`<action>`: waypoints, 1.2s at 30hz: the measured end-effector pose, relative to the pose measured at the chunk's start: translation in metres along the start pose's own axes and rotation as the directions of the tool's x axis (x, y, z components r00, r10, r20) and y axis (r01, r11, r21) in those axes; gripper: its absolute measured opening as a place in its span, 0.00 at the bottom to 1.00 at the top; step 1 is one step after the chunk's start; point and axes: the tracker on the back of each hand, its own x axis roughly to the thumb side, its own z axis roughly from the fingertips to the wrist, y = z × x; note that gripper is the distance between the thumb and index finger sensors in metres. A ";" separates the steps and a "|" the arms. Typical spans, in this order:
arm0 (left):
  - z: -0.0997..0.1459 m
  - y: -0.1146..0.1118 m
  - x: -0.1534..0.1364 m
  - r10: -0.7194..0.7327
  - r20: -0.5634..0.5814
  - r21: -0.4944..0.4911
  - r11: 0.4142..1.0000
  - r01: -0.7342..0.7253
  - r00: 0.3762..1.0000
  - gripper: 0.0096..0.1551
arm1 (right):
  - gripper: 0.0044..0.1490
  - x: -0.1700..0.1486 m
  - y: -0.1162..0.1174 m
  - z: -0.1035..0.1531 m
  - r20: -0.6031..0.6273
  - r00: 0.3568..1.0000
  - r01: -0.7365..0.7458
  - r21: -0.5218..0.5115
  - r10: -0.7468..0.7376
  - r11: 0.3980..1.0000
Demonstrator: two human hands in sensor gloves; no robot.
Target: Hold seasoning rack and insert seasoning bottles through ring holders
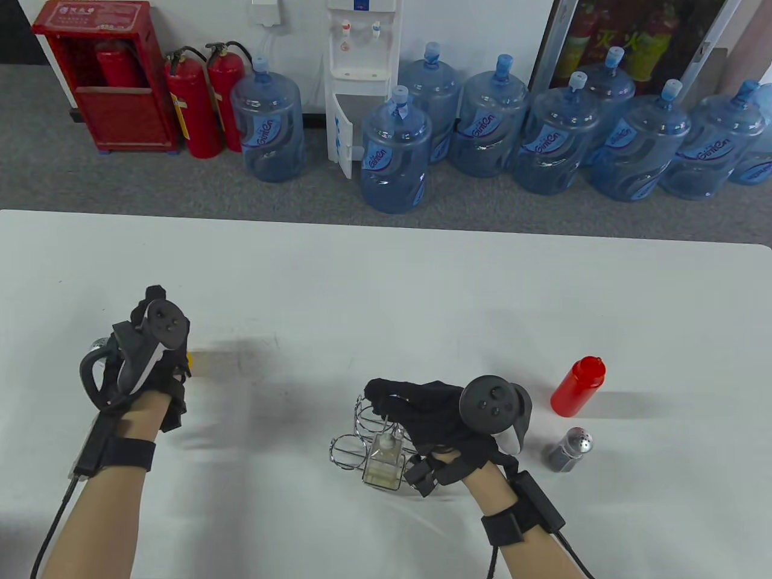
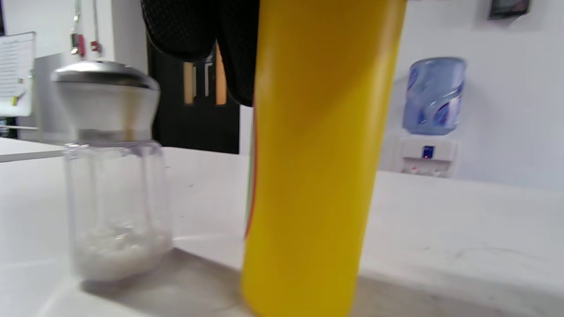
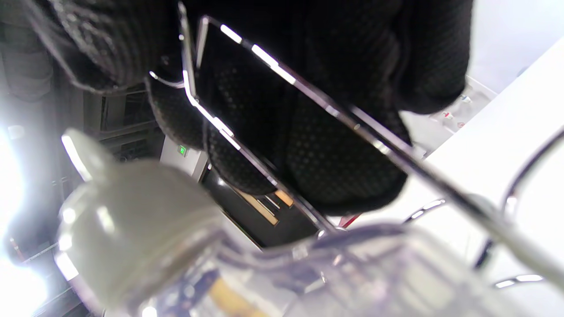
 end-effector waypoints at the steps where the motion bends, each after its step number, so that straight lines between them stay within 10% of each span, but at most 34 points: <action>1: 0.003 0.000 0.002 -0.005 0.013 0.011 1.000 0.005 1.000 0.38 | 0.31 0.000 0.000 0.000 0.000 1.000 0.001 -0.001 -0.001 1.000; 6: 0.051 0.038 0.036 0.119 0.268 0.202 0.964 -0.176 0.956 0.37 | 0.31 -0.001 0.000 0.000 0.001 1.000 0.002 -0.003 -0.002 1.000; 15: 0.185 0.091 0.116 0.125 0.684 0.258 0.880 -0.399 0.719 0.36 | 0.31 0.002 0.001 0.000 0.011 1.000 0.004 -0.009 -0.004 1.000; 29: 0.183 0.081 0.155 0.233 0.731 0.115 0.884 -0.452 0.641 0.37 | 0.29 0.004 0.000 0.003 0.051 0.998 0.026 -0.043 -0.024 0.999; 36: 0.190 0.086 0.146 0.211 0.742 0.197 0.838 -0.509 0.636 0.38 | 0.27 0.014 -0.003 0.007 0.110 0.994 0.038 -0.093 -0.028 0.995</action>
